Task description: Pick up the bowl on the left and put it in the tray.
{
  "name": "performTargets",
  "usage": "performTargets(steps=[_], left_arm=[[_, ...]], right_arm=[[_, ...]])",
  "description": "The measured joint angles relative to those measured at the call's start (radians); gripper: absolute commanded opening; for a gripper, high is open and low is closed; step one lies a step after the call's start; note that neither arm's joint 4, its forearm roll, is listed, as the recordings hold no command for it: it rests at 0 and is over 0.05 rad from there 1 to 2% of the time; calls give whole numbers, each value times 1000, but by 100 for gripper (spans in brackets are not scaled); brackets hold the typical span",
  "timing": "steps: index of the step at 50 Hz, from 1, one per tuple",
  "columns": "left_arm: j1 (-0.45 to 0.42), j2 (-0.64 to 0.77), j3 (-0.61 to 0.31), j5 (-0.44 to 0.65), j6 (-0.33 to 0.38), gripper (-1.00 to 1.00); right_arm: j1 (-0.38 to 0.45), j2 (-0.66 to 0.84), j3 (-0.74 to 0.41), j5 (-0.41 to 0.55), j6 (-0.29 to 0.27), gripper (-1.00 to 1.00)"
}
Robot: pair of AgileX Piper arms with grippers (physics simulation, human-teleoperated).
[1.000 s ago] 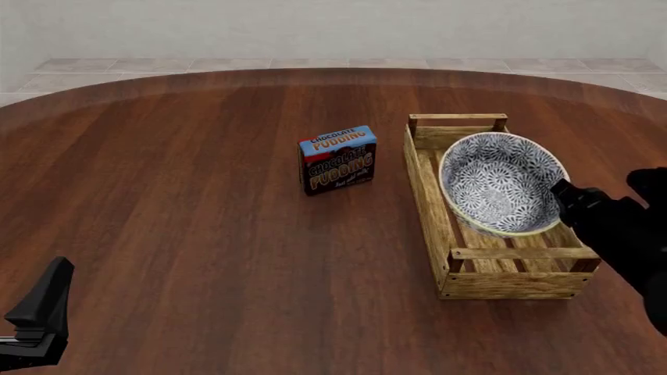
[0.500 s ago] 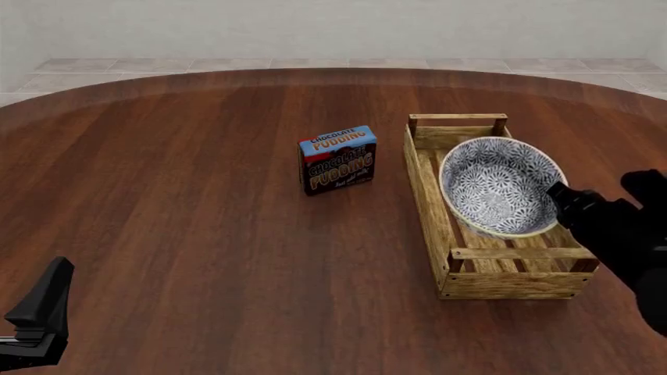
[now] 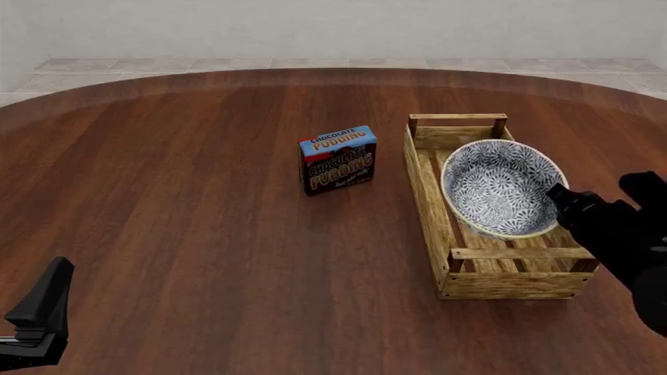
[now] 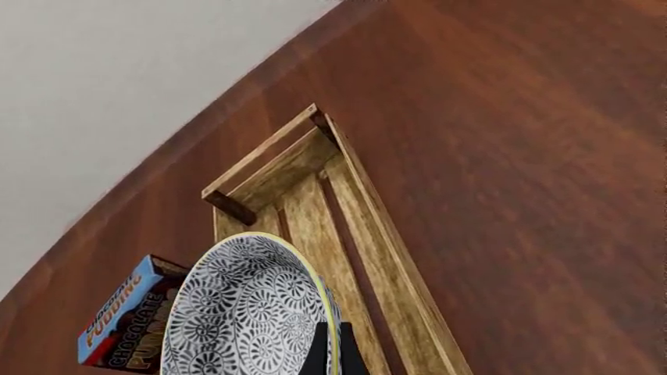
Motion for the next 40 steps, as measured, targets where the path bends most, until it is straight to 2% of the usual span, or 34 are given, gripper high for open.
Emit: performTargets(steps=[40], left_arm=[[0,0,0,0,0,100]], right_arm=[[9,41,-8,-40,-37,-100]])
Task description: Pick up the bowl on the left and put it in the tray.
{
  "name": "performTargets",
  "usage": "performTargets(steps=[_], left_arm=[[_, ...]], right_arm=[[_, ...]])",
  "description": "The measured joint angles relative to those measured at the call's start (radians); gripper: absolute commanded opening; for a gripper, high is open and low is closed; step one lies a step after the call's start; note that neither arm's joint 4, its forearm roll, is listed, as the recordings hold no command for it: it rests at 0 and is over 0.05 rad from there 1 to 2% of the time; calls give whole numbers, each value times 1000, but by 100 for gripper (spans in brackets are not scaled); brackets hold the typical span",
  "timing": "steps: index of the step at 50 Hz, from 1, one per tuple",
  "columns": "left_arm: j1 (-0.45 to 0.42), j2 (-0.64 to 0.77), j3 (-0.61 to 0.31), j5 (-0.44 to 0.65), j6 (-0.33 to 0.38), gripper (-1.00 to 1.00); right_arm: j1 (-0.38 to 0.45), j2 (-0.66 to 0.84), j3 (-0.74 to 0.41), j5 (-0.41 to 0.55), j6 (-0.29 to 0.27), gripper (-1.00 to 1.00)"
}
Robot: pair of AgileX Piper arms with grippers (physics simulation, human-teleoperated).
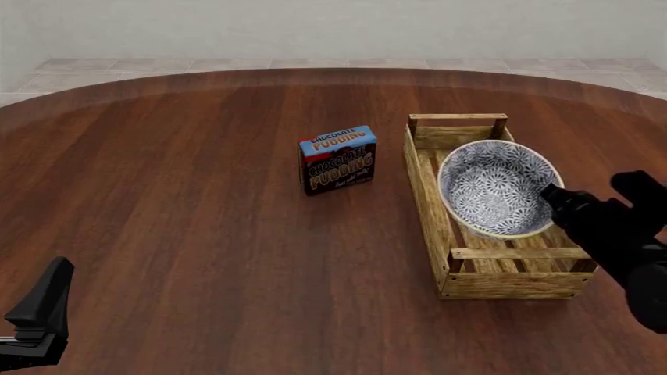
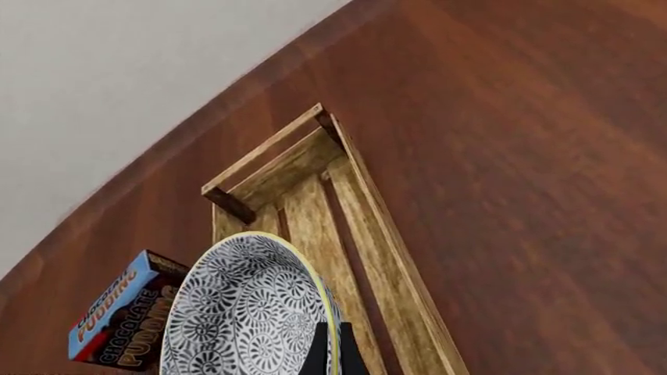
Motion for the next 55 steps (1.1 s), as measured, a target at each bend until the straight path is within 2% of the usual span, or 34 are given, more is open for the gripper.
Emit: performTargets(steps=[55], left_arm=[[0,0,0,0,0,100]], right_arm=[[-4,101,-25,-69,-40,-100]])
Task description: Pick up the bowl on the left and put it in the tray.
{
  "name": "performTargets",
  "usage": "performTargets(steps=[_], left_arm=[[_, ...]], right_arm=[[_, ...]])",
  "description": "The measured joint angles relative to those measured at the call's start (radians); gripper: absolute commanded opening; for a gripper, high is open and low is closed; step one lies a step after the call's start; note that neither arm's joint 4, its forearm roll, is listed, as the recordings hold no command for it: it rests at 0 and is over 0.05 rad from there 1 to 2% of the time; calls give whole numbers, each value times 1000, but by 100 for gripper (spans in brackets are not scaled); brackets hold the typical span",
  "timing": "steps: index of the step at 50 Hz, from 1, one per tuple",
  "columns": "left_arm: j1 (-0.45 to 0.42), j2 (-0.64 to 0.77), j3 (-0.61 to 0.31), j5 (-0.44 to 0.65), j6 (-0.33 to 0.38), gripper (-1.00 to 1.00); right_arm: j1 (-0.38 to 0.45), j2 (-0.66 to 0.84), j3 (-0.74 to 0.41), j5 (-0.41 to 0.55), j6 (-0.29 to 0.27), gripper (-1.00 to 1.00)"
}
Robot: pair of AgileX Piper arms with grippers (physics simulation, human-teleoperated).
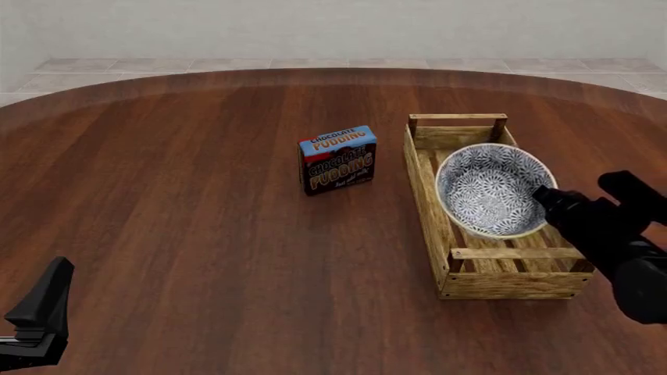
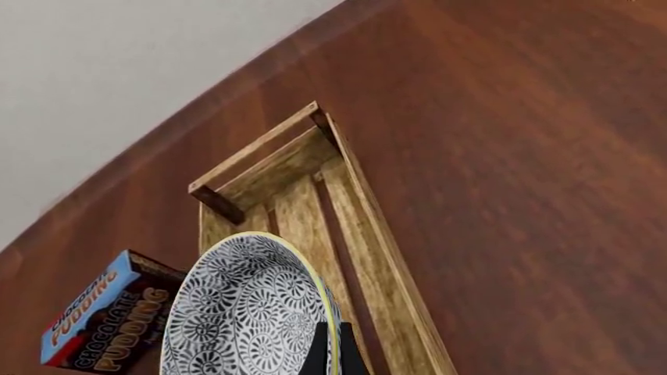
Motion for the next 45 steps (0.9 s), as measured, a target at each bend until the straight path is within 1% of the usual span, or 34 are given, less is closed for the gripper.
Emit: performTargets(steps=[45], left_arm=[[0,0,0,0,0,100]], right_arm=[[0,70,-20,-37,-26,-100]])
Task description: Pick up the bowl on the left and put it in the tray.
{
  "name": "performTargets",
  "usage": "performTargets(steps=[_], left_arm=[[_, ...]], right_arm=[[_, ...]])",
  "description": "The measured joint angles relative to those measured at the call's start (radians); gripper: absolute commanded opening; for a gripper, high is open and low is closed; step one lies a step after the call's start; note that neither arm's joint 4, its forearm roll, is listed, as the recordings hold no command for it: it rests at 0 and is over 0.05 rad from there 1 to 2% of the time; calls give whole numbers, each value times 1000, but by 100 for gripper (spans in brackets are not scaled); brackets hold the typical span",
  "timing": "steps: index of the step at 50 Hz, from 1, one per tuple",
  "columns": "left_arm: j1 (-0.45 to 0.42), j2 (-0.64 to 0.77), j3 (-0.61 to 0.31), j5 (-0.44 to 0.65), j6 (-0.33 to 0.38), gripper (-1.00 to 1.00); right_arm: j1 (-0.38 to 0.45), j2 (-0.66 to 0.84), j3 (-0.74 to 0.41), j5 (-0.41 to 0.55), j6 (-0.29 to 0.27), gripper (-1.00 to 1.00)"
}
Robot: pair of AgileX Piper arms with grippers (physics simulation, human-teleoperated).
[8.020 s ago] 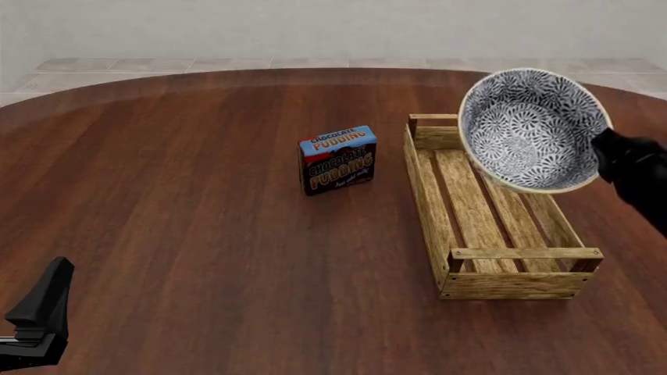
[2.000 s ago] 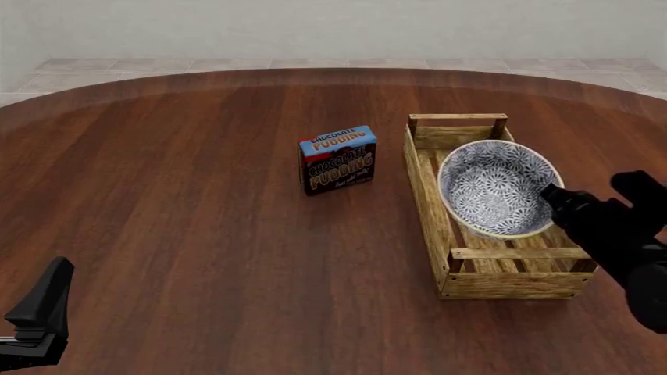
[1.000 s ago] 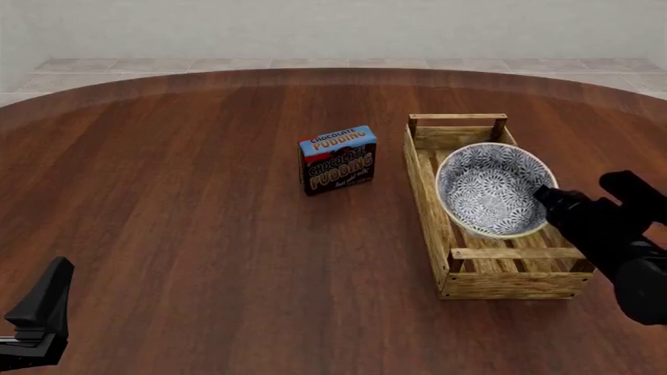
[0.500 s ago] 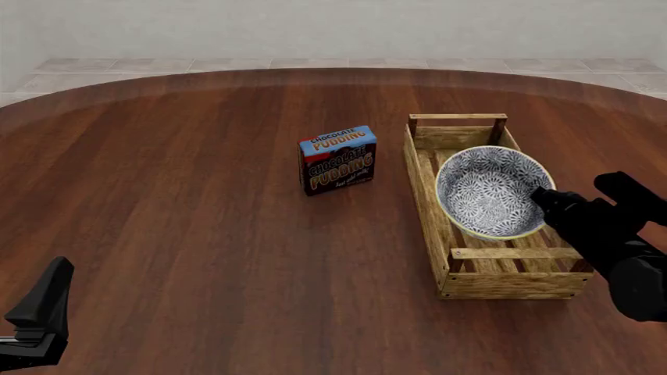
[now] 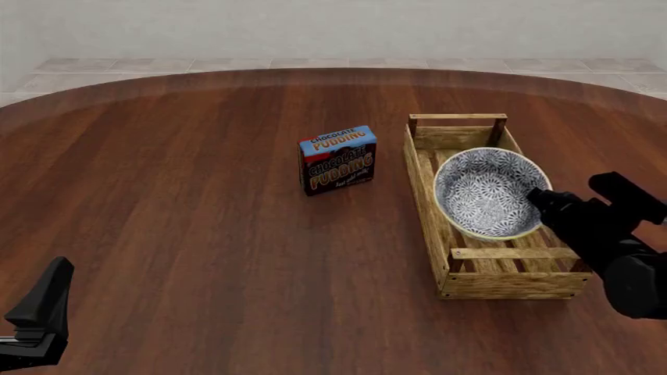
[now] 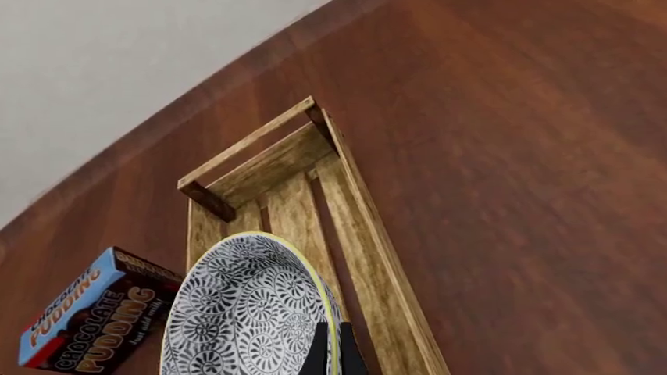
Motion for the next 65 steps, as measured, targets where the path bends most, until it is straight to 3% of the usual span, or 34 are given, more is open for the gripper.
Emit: performTargets(steps=[14,15,65], left_arm=[[0,0,0,0,0,100],[0,0,0,0,0,100],[0,0,0,0,0,100]], right_arm=[[5,5,-3,-1,-10,-100],[6,5,-3,-1,-10,100],[8,-104,8,44,-31,100]])
